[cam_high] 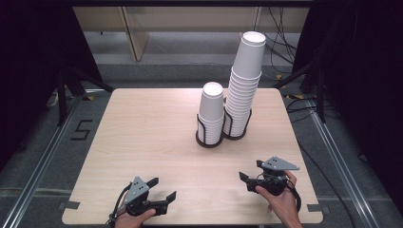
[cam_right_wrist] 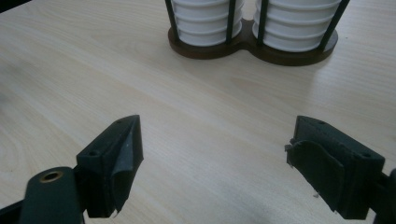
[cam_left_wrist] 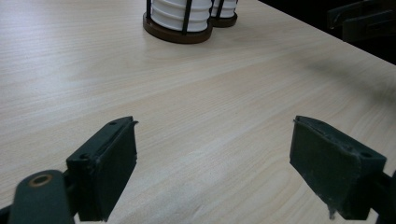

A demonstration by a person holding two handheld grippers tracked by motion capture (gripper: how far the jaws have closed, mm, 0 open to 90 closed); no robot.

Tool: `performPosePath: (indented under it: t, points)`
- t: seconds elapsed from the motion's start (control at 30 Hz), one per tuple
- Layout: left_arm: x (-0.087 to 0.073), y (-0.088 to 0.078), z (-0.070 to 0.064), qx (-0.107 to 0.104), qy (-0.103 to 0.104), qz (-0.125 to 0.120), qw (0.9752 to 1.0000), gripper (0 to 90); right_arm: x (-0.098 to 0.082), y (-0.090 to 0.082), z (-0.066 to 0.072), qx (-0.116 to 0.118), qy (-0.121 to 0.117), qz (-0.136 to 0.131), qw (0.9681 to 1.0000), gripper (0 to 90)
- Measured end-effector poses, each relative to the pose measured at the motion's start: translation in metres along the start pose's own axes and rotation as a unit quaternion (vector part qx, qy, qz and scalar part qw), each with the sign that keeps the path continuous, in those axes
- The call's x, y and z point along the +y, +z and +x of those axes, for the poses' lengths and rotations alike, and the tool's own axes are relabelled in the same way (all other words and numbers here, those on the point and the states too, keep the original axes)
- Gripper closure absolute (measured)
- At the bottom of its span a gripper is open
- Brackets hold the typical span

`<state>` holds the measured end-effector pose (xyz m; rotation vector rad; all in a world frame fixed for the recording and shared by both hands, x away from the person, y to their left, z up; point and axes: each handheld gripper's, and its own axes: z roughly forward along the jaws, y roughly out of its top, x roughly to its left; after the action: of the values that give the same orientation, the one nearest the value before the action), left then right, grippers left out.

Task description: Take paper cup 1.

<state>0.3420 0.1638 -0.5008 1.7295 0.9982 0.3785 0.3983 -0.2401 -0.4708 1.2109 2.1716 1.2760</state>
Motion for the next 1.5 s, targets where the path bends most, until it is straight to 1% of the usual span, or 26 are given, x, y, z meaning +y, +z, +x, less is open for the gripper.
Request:
performPosePath:
  t: [0.1, 0.2, 0.23, 0.27, 0.4, 0.43, 0.57, 0.6, 0.63, 0.67, 0.7, 0.73, 0.77, 0.8, 0.83, 0.87, 1.0, 1.07, 1.1, 1.13, 1.17, 1.3, 1.33, 1.37, 1.47, 1.5]
  points:
    - [0.001, 0.000, 0.001, 0.001, -0.001, 0.000, 1.0000, 14.4, 0.000, -0.001, 0.000, -0.005, -0.008, 0.002, 0.9999, 18.4]
    - [0.001, 0.001, 0.001, 0.001, -0.002, 0.002, 1.0000, 14.3, 0.000, 0.000, 0.004, 0.000, -0.001, 0.000, 1.0000, 18.4]
    - [0.001, 0.001, 0.001, -0.002, -0.002, -0.001, 1.0000, 14.3, 0.000, 0.000, 0.003, -0.002, -0.015, 0.000, 0.9999, 18.4]
    - [0.002, 0.001, 0.001, -0.001, -0.002, 0.000, 1.0000, 14.3, 0.000, 0.001, 0.004, 0.002, -0.017, 0.002, 0.9999, 18.7]
    - [0.002, 0.002, 0.000, -0.001, -0.002, 0.003, 1.0000, 14.3, 0.000, 0.003, 0.007, 0.009, -0.010, 0.002, 0.9999, 18.6]
    - [0.002, 0.002, 0.000, -0.002, -0.001, 0.004, 1.0000, 14.3, 0.001, 0.003, 0.007, -0.003, -0.025, 0.007, 0.9997, 18.6]
    - [0.002, 0.002, 0.001, -0.005, -0.001, 0.001, 1.0000, 14.3, 0.002, 0.005, 0.007, 0.008, -0.029, 0.003, 0.9995, 18.6]
    - [0.002, 0.002, 0.001, -0.004, -0.001, 0.001, 1.0000, 14.3, 0.002, 0.005, 0.009, 0.007, -0.016, 0.006, 0.9998, 18.6]
    - [0.002, 0.002, 0.001, -0.004, 0.000, 0.001, 1.0000, 14.3, 0.002, 0.005, 0.008, 0.005, -0.024, 0.003, 0.9997, 18.7]
    - [0.002, 0.002, 0.001, -0.005, -0.001, 0.001, 1.0000, 14.4, 0.002, 0.005, 0.010, 0.010, -0.011, 0.004, 0.9999, 18.9]
    - [0.002, 0.002, 0.001, -0.005, -0.001, 0.001, 1.0000, 14.3, 0.003, 0.005, 0.008, 0.003, -0.026, -0.001, 0.9997, 19.3]
    - [0.002, 0.002, 0.001, -0.005, -0.001, 0.001, 1.0000, 14.3, 0.003, 0.005, 0.009, 0.004, -0.026, -0.002, 0.9997, 19.5]
    - [0.002, 0.002, 0.001, -0.005, -0.001, 0.001, 1.0000, 14.3, 0.004, 0.005, 0.011, 0.006, -0.015, -0.006, 0.9999, 19.5]
    - [0.002, 0.002, 0.001, -0.005, -0.002, 0.002, 1.0000, 14.3, 0.005, 0.005, 0.009, 0.003, -0.026, -0.011, 0.9996, 19.6]
    - [0.002, 0.002, 0.001, -0.005, -0.002, 0.002, 1.0000, 14.3, 0.006, 0.005, 0.008, 0.004, -0.026, -0.010, 0.9996, 19.6]
    - [0.002, 0.002, 0.001, -0.005, -0.001, 0.003, 1.0000, 14.3, 0.006, 0.006, 0.010, 0.005, -0.014, -0.006, 0.9999, 19.6]
    - [0.002, 0.002, 0.000, -0.005, -0.004, -0.001, 1.0000, 14.3, 0.008, 0.008, 0.007, 0.001, -0.030, -0.012, 0.9995, 19.8]
    - [0.002, 0.002, 0.001, -0.005, -0.003, 0.001, 1.0000, 14.4, 0.009, 0.006, 0.009, 0.005, -0.016, -0.009, 0.9998, 19.9]
    - [0.002, 0.002, 0.001, -0.005, -0.003, 0.001, 1.0000, 14.4, 0.010, 0.006, 0.007, -0.002, -0.027, -0.012, 0.9996, 19.9]
    - [0.002, 0.002, 0.001, -0.005, -0.003, 0.002, 1.0000, 14.4, 0.010, 0.008, 0.009, 0.006, -0.014, -0.012, 0.9998, 19.9]
    - [0.002, 0.002, 0.001, -0.005, -0.003, 0.002, 1.0000, 14.3, 0.011, 0.008, 0.007, 0.003, -0.028, -0.015, 0.9995, 19.9]
    - [0.002, 0.002, 0.001, -0.002, -0.004, 0.002, 1.0000, 14.3, 0.014, 0.007, 0.007, 0.002, -0.029, -0.015, 0.9995, 19.9]
    - [0.002, 0.002, 0.001, -0.002, -0.004, 0.003, 1.0000, 14.3, 0.015, 0.007, 0.009, 0.007, -0.017, -0.014, 0.9997, 19.9]
    - [0.002, 0.001, 0.001, 0.000, -0.005, 0.004, 1.0000, 14.3, 0.017, 0.008, 0.007, 0.010, -0.027, -0.019, 0.9994, 19.9]
    - [0.002, 0.002, 0.002, -0.004, -0.008, -0.003, 1.0000, 14.3, 0.022, 0.009, 0.010, 0.013, -0.023, -0.024, 0.9994, 20.0]
    - [0.003, 0.001, 0.001, 0.005, -0.005, 0.009, 0.9999, 14.3, 0.026, 0.010, 0.009, 0.010, -0.036, -0.026, 0.9990, 20.0]
